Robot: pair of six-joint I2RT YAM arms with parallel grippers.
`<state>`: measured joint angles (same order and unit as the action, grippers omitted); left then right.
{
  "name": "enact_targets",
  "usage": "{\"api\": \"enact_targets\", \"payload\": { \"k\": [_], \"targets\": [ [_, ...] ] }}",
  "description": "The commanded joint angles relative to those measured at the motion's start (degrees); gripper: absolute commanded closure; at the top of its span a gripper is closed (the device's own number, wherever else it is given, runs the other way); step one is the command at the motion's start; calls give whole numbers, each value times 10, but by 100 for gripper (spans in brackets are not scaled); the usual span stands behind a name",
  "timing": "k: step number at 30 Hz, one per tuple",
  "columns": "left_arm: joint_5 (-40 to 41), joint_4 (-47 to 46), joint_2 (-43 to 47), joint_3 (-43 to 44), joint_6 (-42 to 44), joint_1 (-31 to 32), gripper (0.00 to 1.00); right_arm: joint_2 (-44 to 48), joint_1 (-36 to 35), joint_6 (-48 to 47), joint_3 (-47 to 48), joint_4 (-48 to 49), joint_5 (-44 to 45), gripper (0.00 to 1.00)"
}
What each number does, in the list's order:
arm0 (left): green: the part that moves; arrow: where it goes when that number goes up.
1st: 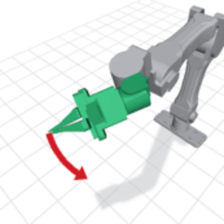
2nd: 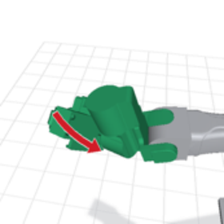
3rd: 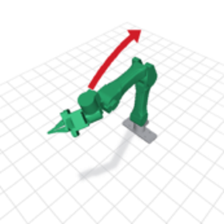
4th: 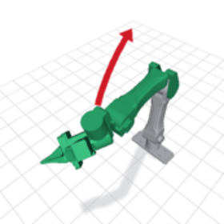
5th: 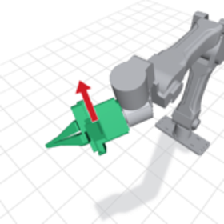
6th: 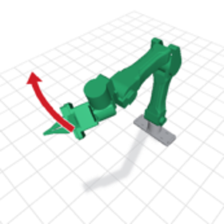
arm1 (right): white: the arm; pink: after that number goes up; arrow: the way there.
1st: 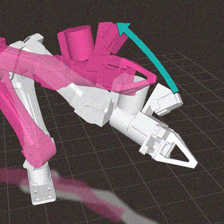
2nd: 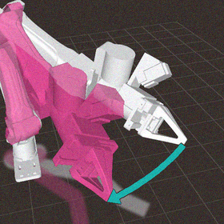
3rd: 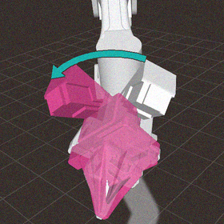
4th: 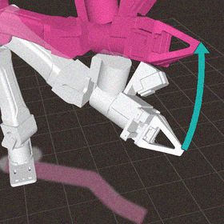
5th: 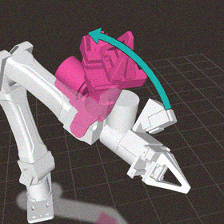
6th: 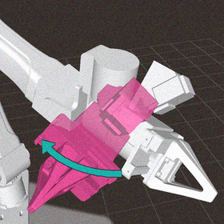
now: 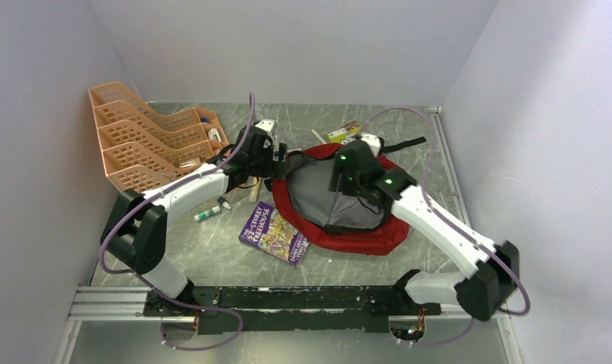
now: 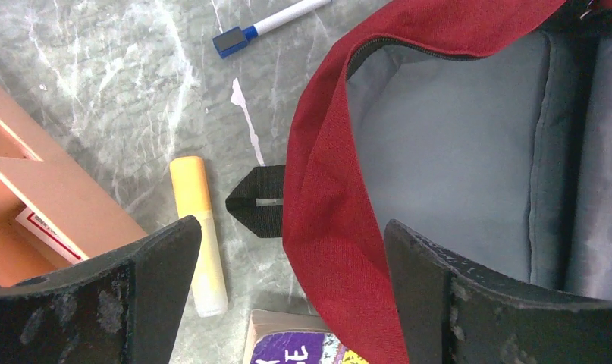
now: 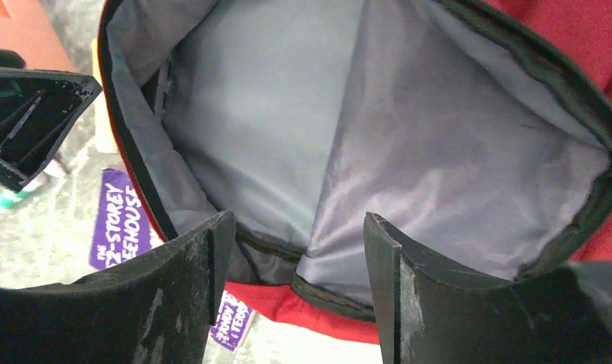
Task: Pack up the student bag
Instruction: Move the student bag to the center of the board.
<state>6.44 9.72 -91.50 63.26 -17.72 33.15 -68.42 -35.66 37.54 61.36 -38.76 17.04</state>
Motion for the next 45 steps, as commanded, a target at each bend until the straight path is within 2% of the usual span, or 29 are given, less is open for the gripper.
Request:
{"api": "enact_targets", "payload": {
  "k": [1, 3, 5, 8, 15, 18, 21, 23, 29, 31, 35, 41, 45],
  "targets": [
    [-16, 10, -7, 21, 26, -4, 5, -100, -46, 13, 59, -48, 113, 32],
    [-19, 7, -6, 18, 28, -4, 5, -145, -53, 8, 85, -69, 141, 29],
    [-23, 3, -6, 15, 26, -4, 5, -187, -59, 6, 105, -87, 171, 22],
    [-24, 1, -5, 13, 25, -4, 5, -244, -63, 11, 129, -113, 204, 19],
    [-33, -11, 0, 6, 22, -4, 5, -330, -73, 18, 157, -135, 247, 18],
    [-40, -9, -2, 8, 22, -4, 5, -346, -73, 20, 152, -139, 270, 21],
    [-44, -13, 0, 5, 20, -4, 5, -359, -73, 18, 145, -141, 284, 29],
    [-43, -14, 3, 4, 21, -4, 6, -362, -73, 18, 142, -143, 291, 40],
    [-23, -10, 26, -2, 19, -4, 6, -325, -72, 10, 134, -143, 298, 81],
    [-15, -14, 43, -7, 15, -4, 7, -297, -70, 5, 134, -147, 304, 99],
    [-17, -30, 94, -16, 3, -12, 7, -219, -28, -43, 129, -123, 248, 100],
    [-33, -47, 158, -35, -39, -52, 8, -56, 109, -128, 115, -50, 120, 100],
    [-44, -51, 166, -51, -64, -71, 9, -27, 194, -168, 157, -48, 98, 100]
  ]
}}
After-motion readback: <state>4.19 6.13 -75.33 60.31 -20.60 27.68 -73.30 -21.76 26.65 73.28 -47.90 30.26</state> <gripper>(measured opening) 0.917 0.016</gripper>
